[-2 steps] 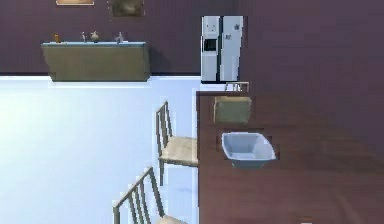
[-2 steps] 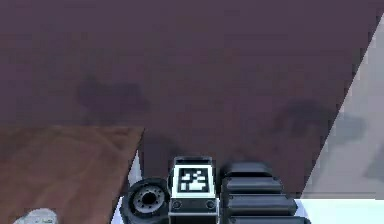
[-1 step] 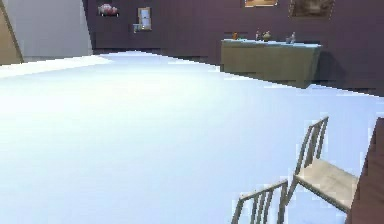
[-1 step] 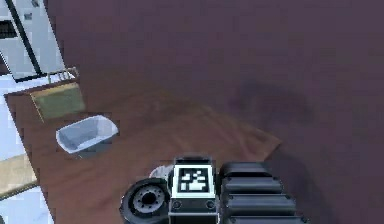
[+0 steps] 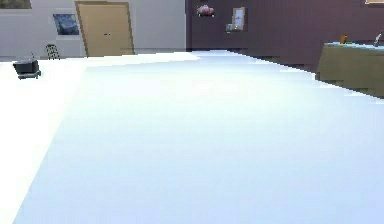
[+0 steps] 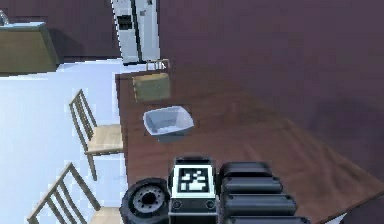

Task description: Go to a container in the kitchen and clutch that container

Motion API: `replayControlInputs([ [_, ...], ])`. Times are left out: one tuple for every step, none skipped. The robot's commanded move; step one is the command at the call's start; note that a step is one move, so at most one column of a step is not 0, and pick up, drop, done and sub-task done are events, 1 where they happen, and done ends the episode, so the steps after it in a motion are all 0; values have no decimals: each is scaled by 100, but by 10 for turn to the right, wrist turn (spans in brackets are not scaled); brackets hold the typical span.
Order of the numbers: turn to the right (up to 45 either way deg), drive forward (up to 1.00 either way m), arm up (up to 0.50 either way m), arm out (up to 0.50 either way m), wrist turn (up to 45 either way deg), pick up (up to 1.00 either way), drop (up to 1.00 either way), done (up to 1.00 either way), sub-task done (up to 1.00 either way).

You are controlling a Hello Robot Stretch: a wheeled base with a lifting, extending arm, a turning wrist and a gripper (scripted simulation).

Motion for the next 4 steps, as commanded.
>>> replayControlInputs([
  [0, 0, 0, 48, 0, 0, 0, 0, 0],
  [0, 0, 0, 0, 450, 0, 0, 0, 0],
  [0, 0, 0, 0, 360, 0, 0, 0, 0],
  [0, 0, -22, 0, 0, 0, 0, 0, 0],
])
